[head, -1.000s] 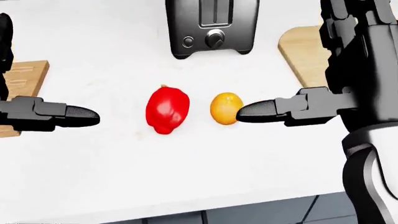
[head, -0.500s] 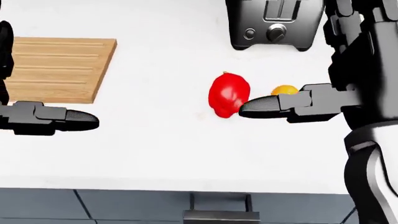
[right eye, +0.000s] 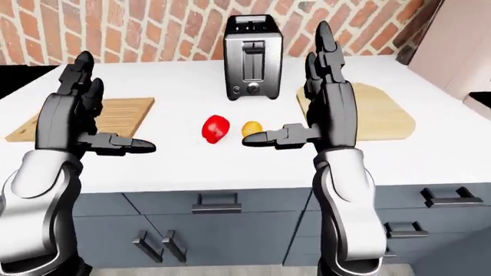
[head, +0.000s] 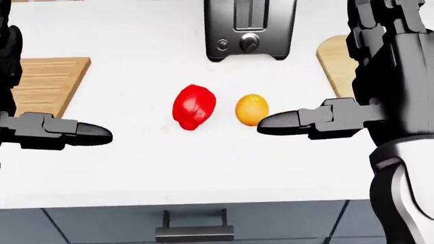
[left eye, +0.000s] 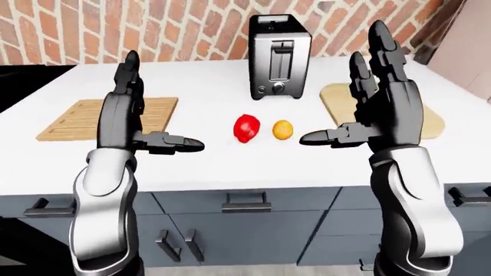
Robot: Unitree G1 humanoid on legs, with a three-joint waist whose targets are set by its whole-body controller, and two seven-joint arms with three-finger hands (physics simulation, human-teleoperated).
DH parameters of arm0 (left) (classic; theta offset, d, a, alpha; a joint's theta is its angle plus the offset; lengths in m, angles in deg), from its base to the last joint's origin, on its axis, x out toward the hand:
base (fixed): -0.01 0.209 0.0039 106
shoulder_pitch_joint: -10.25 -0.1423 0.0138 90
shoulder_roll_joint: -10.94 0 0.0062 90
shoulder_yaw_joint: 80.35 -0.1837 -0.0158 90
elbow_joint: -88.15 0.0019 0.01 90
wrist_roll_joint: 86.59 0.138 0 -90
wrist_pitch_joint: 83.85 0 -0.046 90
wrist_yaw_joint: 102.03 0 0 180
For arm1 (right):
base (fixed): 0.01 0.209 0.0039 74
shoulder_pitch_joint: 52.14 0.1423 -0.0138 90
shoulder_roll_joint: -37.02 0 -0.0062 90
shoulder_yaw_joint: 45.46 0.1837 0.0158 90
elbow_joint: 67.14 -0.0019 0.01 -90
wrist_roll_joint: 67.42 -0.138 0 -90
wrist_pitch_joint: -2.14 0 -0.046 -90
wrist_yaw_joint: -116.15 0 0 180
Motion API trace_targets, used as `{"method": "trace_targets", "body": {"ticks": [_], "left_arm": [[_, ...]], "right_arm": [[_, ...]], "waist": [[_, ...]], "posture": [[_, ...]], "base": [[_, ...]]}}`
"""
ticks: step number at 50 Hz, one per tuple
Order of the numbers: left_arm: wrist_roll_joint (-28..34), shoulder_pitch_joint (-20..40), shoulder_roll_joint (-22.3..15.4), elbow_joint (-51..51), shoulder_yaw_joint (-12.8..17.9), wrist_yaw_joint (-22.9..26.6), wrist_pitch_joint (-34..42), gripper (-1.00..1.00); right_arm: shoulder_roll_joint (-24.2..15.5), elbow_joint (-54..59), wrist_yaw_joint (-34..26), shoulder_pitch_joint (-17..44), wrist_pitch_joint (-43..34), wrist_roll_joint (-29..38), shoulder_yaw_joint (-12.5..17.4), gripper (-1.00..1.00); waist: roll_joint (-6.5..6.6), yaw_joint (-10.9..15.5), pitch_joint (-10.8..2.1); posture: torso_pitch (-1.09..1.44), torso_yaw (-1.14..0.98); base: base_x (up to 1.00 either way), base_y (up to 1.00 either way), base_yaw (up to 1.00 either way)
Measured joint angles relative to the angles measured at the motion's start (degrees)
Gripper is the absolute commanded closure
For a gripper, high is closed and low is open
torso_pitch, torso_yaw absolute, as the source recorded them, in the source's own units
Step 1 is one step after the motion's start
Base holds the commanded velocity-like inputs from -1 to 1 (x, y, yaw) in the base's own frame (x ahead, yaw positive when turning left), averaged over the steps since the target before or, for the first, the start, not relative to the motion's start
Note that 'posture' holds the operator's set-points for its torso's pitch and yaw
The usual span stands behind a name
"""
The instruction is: Place the tangerine and the bell pepper on separate cutting boards.
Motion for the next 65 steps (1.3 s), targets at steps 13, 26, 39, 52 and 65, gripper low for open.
{"method": "trace_targets", "body": {"ticks": [13,26,39,52,65], "left_arm": [[0.8,-0.7,0.1,1.0,0.6,-0.2,-0.5,-1.00],[1.2,-0.3,0.0,0.0,0.2,0.3,-1.3,-1.00],[1.6,0.5,-0.6,0.2,0.5,0.8,0.3,-1.00],[1.6,0.4,0.0,0.0,-0.2,1.1,-0.9,-1.00],[2.0,-0.4,-0.2,0.4,0.8,0.8,0.0,-1.00]], "right_arm": [[0.4,0.1,-2.1,0.3,-1.0,1.9,-1.3,-1.00],[0.8,0.2,-2.2,-0.4,0.5,1.6,-0.4,-1.00],[0.8,0.4,-1.9,-0.1,-0.1,0.5,-0.5,-1.00],[0.6,-0.2,-1.2,-0.2,1.5,0.2,0.4,-1.00],[0.5,0.0,-0.9,-0.6,0.7,-0.1,-0.3,-1.00]], "waist": [[0.41,-0.5,-0.13],[0.54,0.1,-0.75],[0.54,0.7,0.65],[-1.40,0.2,0.12],[-0.06,-0.1,-0.25]], "posture": [[0.00,0.00],[0.00,0.00],[0.00,0.00],[0.00,0.00],[0.00,0.00]], "base": [[0.00,0.00,0.00],[0.02,0.00,0.00],[0.16,-0.05,0.00],[0.27,-0.07,0.00],[0.00,0.00,0.00]]}}
